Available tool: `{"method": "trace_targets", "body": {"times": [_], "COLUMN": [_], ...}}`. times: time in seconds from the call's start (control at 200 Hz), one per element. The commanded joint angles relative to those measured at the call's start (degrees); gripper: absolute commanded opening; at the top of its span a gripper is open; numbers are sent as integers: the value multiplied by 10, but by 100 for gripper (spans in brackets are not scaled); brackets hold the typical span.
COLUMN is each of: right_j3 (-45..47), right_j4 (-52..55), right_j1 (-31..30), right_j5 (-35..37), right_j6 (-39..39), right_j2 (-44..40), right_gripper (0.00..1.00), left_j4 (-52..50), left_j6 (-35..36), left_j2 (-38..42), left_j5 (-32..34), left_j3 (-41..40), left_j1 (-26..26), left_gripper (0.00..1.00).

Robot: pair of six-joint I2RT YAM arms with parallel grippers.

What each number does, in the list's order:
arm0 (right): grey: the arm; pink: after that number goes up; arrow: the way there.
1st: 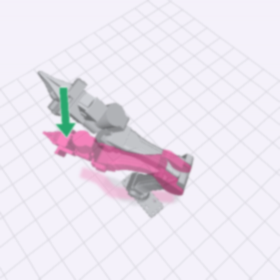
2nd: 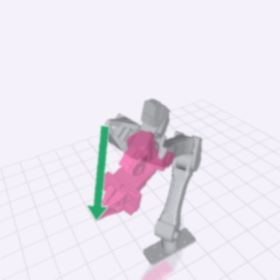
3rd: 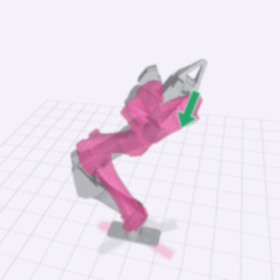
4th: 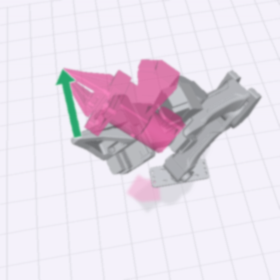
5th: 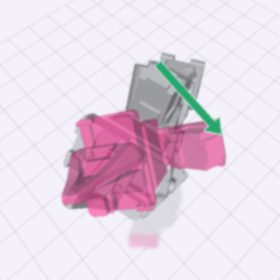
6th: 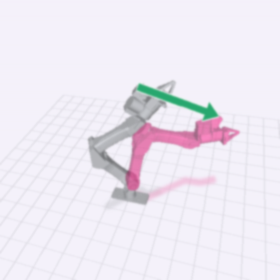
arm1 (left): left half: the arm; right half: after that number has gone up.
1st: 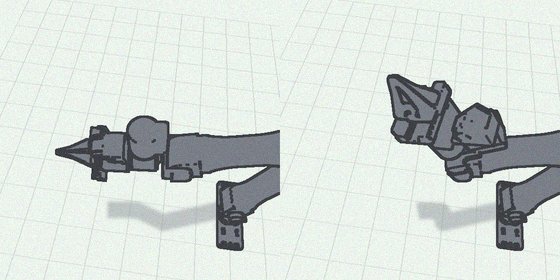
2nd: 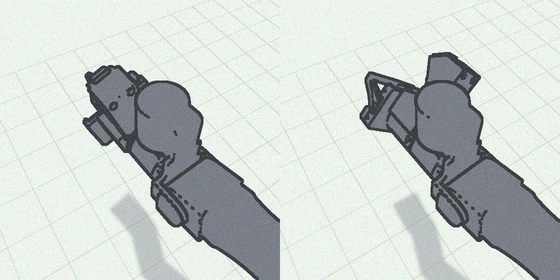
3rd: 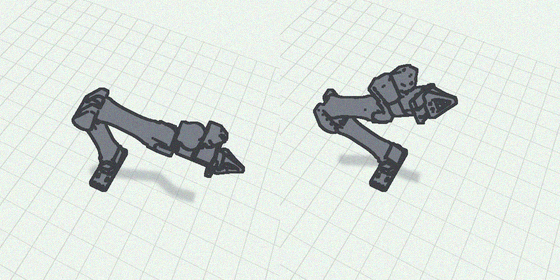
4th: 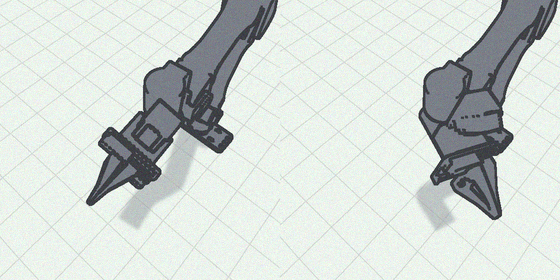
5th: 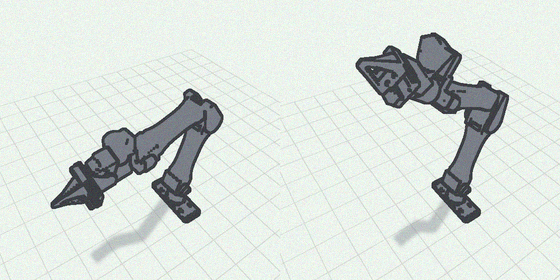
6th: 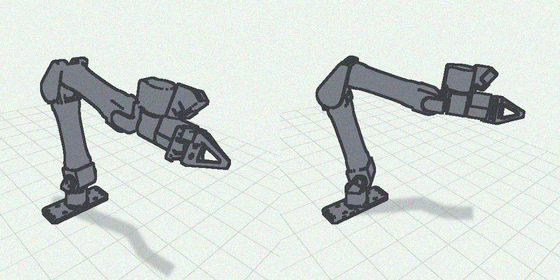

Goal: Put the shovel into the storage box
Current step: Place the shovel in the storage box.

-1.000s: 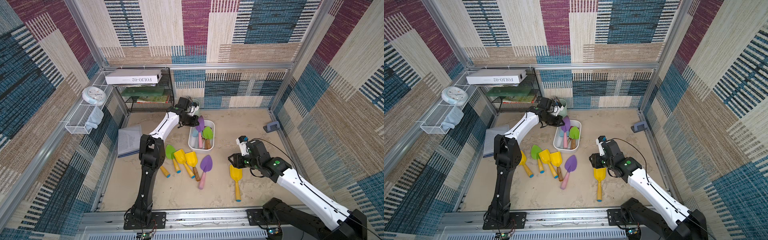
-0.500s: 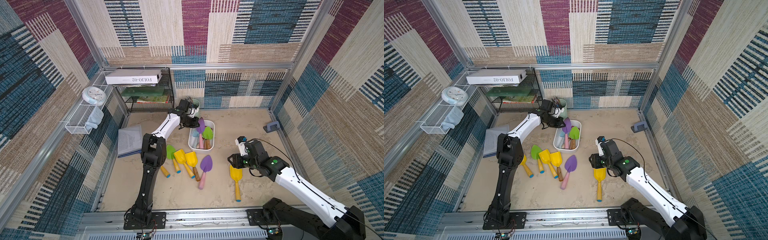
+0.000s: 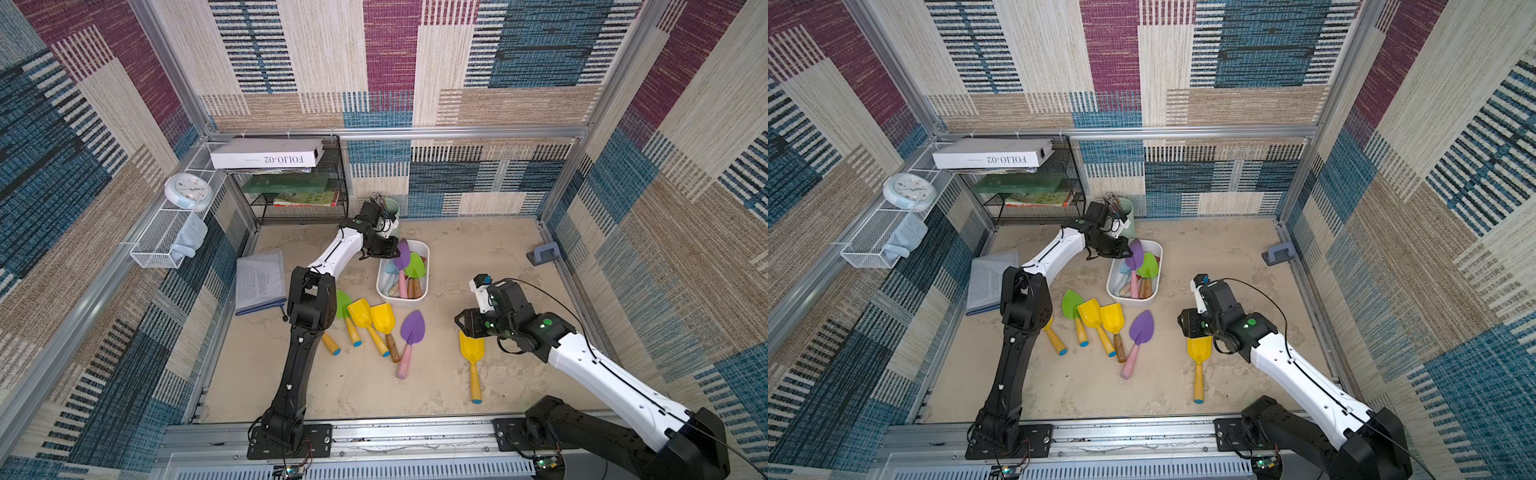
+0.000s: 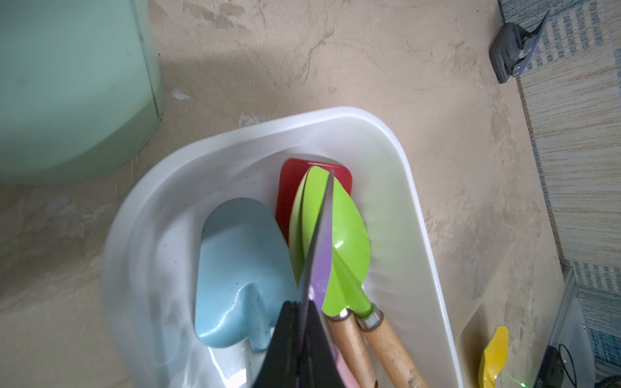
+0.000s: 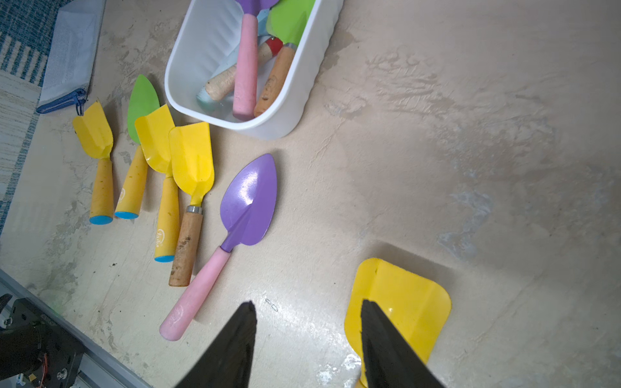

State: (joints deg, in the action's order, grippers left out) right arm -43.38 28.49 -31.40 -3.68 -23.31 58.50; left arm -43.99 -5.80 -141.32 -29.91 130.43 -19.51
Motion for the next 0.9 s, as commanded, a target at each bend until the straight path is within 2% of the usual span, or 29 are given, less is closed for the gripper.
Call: {"method": "trace_targets", "body": {"times": [0.0, 0.1, 0.331, 0.531, 0.746, 0.897], "right_j3": [1, 2, 2, 2, 17, 55], "right_j4": [-11, -12, -15, -4, 65, 107], "right_j1": [0, 0, 0, -1, -1, -6], "right_j5": [-1, -1, -4, 11, 67, 61], "right_j6": [2, 2, 2, -15, -93, -149], "right_j2": [2, 3, 6, 6, 18, 23], "right_gripper": [54, 54, 54, 54, 56, 56], "left_j4": [-17, -19, -26, -28, -29, -25], "left_j6": [1, 2, 3, -3, -5, -1], "left_j2": [-9, -12, -12, 10, 67, 121], "left_j5": [1, 2, 11, 5, -4, -1], "left_j3": [9, 8, 11, 9, -3, -32], "left_j1": [0, 0, 0, -5, -26, -53], "left_gripper": [22, 30, 42, 45, 48, 49]}}
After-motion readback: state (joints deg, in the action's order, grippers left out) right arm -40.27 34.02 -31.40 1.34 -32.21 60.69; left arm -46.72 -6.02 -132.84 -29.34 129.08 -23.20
